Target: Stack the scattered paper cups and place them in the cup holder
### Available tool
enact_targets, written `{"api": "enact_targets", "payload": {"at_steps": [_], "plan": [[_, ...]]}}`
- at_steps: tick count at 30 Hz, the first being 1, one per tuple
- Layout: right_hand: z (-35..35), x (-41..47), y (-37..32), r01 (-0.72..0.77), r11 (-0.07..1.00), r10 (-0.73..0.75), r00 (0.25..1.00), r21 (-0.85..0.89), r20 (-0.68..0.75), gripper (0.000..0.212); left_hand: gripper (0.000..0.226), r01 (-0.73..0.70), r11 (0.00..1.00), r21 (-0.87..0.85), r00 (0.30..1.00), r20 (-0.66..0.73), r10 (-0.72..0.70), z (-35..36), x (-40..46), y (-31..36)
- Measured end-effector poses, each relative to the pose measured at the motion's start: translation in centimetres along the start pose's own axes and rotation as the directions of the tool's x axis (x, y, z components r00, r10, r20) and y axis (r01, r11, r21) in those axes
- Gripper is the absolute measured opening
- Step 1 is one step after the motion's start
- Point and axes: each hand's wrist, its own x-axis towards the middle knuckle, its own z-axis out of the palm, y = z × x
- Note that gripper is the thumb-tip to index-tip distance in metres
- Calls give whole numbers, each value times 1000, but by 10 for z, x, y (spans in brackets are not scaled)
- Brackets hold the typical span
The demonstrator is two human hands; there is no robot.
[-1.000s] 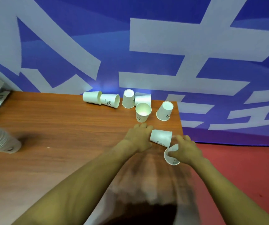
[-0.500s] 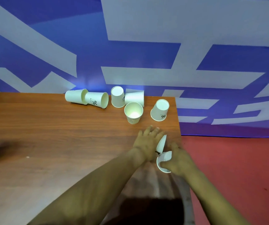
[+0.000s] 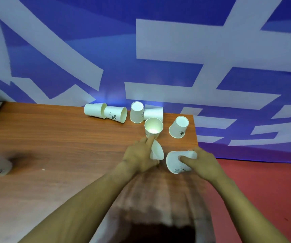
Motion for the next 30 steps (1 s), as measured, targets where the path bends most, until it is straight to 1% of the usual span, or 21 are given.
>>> {"api": "enact_targets", "payload": {"at_steps": [2,5,7,9,11,12,14,17,20,22,25,27,28,30], "plan": [[1,-10,-18,46,994,-44,999,99,-23,46,84,36,998,-42,997,-65,-39,-19,-21,-14],[11,-24,-50,125,976,-125,992,180,-12,60,78,58,995,-82,986,-149,-69,-45,-55,-33],[21,-34,-73,176,964,-180,984,199,3,64,79,70,994,-90,976,-199,-87,-60,-78,-47],[33,-43,-94,225,958,-230,973,180,9,68,78,83,992,-99,965,-242,-105,-74,-100,-64],[47,-54,-114,230,957,-237,971,178,19,74,76,88,989,-117,954,-276,-117,-88,-120,-83],[53,-59,-125,231,955,-238,971,184,17,74,76,87,988,-128,950,-289,-121,-94,-129,-93],[68,-70,-145,232,953,-238,971,194,8,71,75,80,986,-143,943,-308,-122,-108,-147,-115],[96,-87,-179,222,936,-236,971,274,21,75,76,60,987,-147,938,-329,-106,-130,-174,-155],[130,-108,-222,195,901,-228,973,387,40,63,83,28,984,-174,929,-358,-90,-158,-199,-203],[157,-119,-253,201,882,-231,973,427,20,62,84,21,980,-198,923,-372,-95,-176,-216,-236],[196,-132,-300,243,839,-260,965,488,-34,81,83,14,971,-238,922,-372,-104,-199,-238,-285],[218,-139,-327,270,826,-286,957,494,-45,90,81,18,968,-249,923,-368,-112,-211,-251,-313],[226,-142,-338,279,823,-295,954,495,-47,92,79,23,968,-251,922,-368,-117,-216,-258,-324],[241,-147,-356,296,822,-303,951,486,-67,88,76,22,967,-252,920,-374,-118,-226,-270,-345]]}}
